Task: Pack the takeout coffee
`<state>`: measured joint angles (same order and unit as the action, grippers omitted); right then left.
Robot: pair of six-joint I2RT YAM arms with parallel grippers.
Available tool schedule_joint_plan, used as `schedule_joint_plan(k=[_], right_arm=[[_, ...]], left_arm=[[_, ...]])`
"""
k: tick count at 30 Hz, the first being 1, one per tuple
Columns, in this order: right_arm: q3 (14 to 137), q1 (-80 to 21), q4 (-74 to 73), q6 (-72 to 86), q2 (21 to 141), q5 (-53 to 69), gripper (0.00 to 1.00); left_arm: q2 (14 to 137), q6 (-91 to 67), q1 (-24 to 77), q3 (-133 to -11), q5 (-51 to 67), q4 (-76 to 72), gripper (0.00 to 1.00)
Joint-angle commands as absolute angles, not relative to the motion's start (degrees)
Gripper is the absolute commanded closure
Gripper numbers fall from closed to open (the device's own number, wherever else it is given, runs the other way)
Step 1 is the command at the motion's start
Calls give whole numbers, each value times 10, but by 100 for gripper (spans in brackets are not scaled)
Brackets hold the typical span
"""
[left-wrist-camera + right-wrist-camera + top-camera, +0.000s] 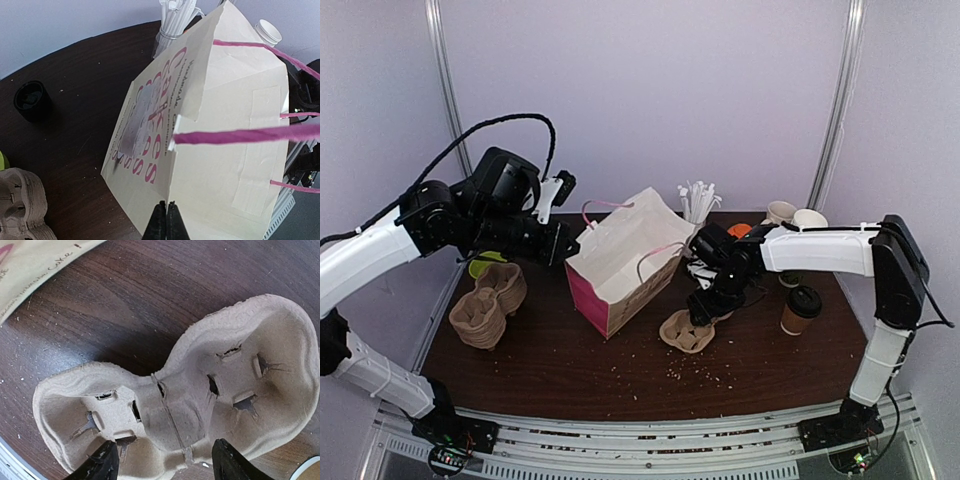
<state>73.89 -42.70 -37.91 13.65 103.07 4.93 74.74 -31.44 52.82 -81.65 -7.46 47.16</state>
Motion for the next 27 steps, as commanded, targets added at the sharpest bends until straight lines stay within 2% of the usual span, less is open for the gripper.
schedule_joint_plan(k=[1, 10, 22, 25, 27], right_arm=[[730, -422, -369, 131, 1042, 47, 35], [721, -422, -337, 133, 1056, 49, 36], [686, -420, -296, 136, 1054, 63, 45], [681, -420, -289, 136, 1056, 65, 45], [680, -420, -287, 138, 1057, 63, 41]], left_arm=[[733, -319, 524, -807, -70, 454, 100], [729, -325, 524, -795, -70, 447, 100], [711, -339, 524, -789, -99, 459, 100], [710, -342, 523, -788, -102, 460, 100], [709, -342, 524, -788, -101, 460, 100]])
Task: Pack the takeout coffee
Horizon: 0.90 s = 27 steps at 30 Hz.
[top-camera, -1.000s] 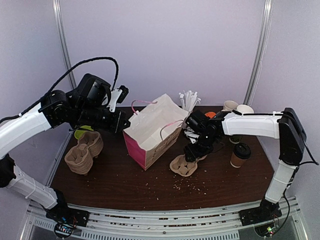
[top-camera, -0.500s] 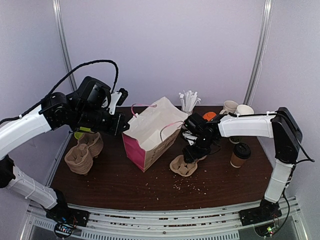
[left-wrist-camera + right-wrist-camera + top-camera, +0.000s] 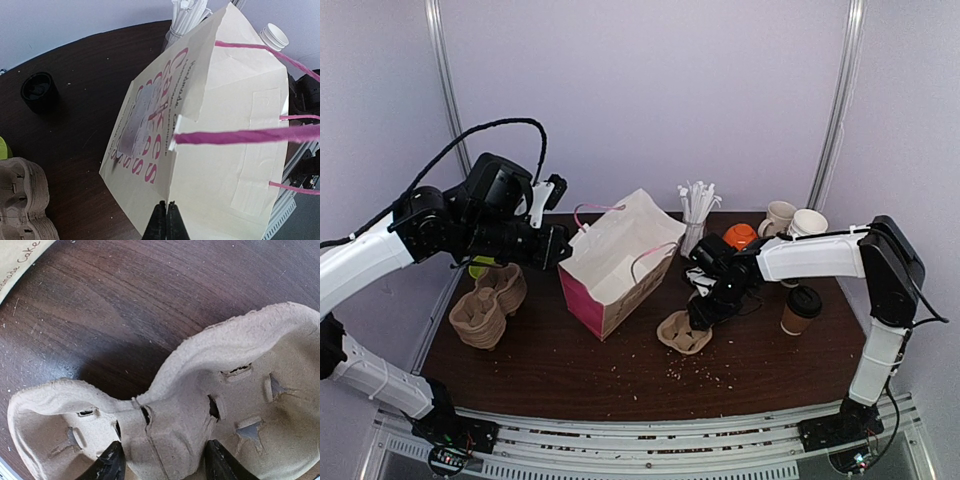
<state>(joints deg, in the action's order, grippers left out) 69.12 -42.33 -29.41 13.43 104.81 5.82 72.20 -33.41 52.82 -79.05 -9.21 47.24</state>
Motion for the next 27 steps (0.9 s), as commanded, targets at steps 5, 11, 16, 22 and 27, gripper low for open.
schedule_joint_plan(k=[5, 11, 16, 22, 27], right_arm=[[678, -420, -278, 139, 1057, 57, 38], [679, -420, -263, 129, 1051, 67, 37], [684, -420, -269, 111, 1056, 73, 44], [679, -420, -272, 107, 1061, 77, 47], [672, -420, -267, 111, 1060, 77, 56]], left_arm=[[709, -343, 523, -785, -101, 459, 100], [708, -344, 524, -786, -106, 461, 100], [706, -346, 524, -786, -110, 465, 100], [705, -347, 523, -783, -112, 465, 100], [702, -346, 524, -781, -113, 465, 100]])
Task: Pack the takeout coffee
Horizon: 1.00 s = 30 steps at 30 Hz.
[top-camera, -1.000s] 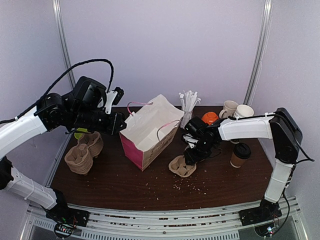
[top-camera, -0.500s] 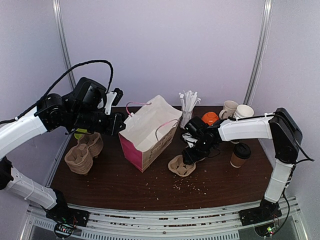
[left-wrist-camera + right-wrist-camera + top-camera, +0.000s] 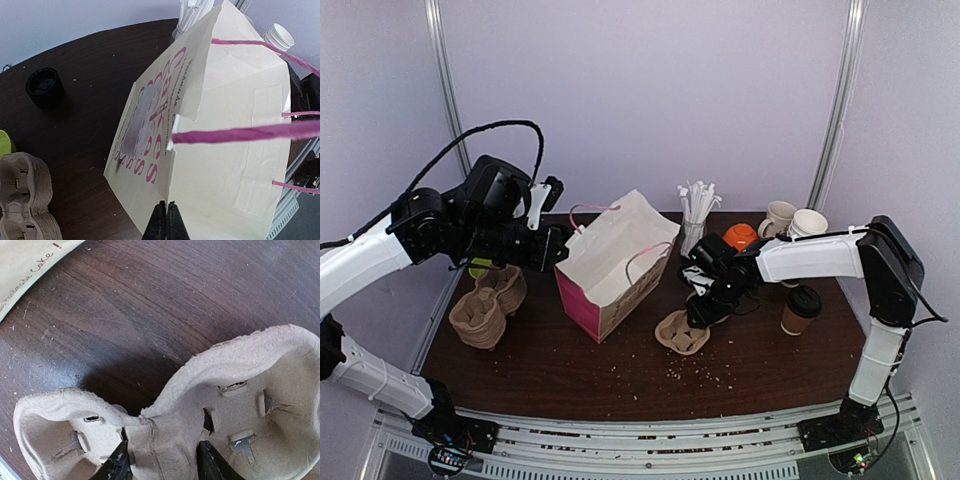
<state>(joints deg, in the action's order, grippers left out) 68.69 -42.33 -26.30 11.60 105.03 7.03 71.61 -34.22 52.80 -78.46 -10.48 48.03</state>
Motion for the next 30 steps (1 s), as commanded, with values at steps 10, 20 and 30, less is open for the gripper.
schedule_joint_plan(k=[10, 20, 30], right_arm=[[666, -420, -286, 120, 1002, 65, 63], [671, -421, -340, 135, 893, 41, 65], [774, -420, -450, 146, 775, -2, 65]], left_arm=[[701, -348, 524, -777, -115, 464, 100], [705, -349, 523, -773, -116, 461, 100], [714, -350, 523, -763, -105, 448, 100]])
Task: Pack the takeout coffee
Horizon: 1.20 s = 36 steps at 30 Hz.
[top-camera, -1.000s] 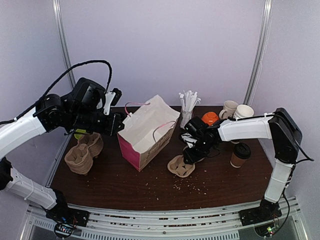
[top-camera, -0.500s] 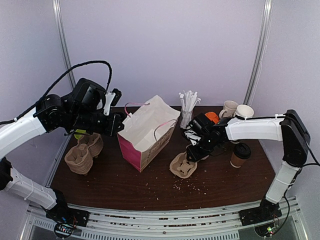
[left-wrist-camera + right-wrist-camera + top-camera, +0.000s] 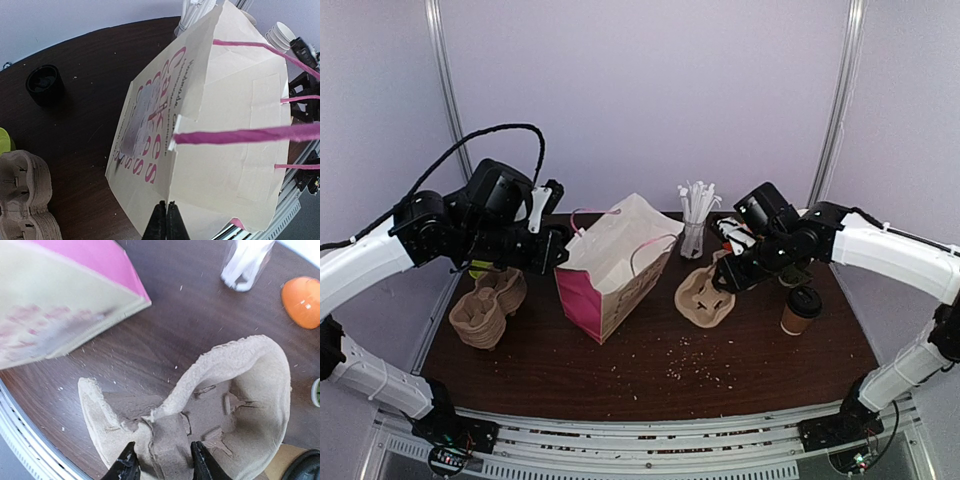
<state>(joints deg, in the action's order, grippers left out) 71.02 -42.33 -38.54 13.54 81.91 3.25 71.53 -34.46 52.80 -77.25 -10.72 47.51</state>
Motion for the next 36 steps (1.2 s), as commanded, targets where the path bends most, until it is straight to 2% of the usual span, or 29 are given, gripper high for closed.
schedule_joint_plan(k=[1, 7, 16, 36], right_arm=[[794, -420, -462, 146, 767, -4, 65], [923, -421, -528, 150, 756, -4, 65], [1106, -429, -582, 142, 808, 31, 65], [1190, -562, -582, 104, 922, -140, 64]], left_arm=[[715, -350, 523, -761, -102, 446, 100], [729, -350, 524, -763, -75, 432, 100], [756, -347, 524, -797, -45, 431, 100], [844, -393, 524, -890, 5, 443, 100]])
